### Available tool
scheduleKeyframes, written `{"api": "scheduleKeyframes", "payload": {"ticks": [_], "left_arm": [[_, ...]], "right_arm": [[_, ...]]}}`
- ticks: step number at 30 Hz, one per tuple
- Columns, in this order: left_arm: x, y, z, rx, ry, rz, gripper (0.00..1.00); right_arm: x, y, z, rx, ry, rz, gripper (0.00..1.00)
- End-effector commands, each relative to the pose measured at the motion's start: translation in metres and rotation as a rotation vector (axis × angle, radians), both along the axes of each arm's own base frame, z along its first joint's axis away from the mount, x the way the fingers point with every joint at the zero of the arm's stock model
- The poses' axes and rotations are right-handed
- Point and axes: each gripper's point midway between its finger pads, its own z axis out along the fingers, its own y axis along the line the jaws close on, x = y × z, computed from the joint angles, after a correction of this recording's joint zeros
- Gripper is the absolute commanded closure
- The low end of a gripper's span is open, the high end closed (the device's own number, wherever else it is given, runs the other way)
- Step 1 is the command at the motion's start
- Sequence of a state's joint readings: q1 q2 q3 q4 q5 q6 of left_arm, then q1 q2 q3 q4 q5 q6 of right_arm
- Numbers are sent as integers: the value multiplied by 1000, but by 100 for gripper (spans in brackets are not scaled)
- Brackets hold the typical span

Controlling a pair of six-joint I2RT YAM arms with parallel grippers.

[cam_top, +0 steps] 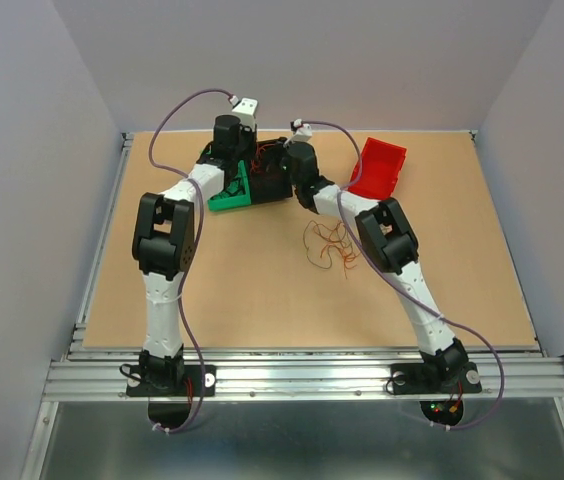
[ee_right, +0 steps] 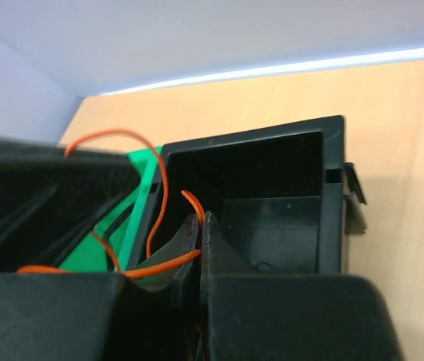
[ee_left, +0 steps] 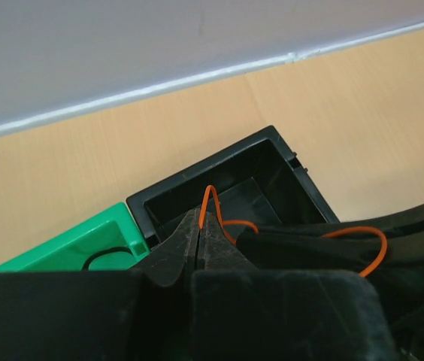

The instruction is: Untangle the cables

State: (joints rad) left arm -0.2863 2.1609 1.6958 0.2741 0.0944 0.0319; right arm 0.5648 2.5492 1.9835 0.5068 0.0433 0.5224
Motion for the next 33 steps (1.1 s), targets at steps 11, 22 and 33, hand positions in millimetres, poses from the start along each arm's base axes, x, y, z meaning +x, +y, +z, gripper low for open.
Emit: {"api": "scheduleKeyframes", "payload": {"ticks": [11,22,33], "left_arm": [[3,2,7,-7,-42,28,96],[-9,-7,29,-12,-61,-12,61],[-7,-23,7,-37,-12,-67,78]], "right_arm": [[8,-17,2,-76,43,-277,99],[-3,-30,20,-89,7,-299,99],[-14,-41,29,-52,-4,-321,99]]}}
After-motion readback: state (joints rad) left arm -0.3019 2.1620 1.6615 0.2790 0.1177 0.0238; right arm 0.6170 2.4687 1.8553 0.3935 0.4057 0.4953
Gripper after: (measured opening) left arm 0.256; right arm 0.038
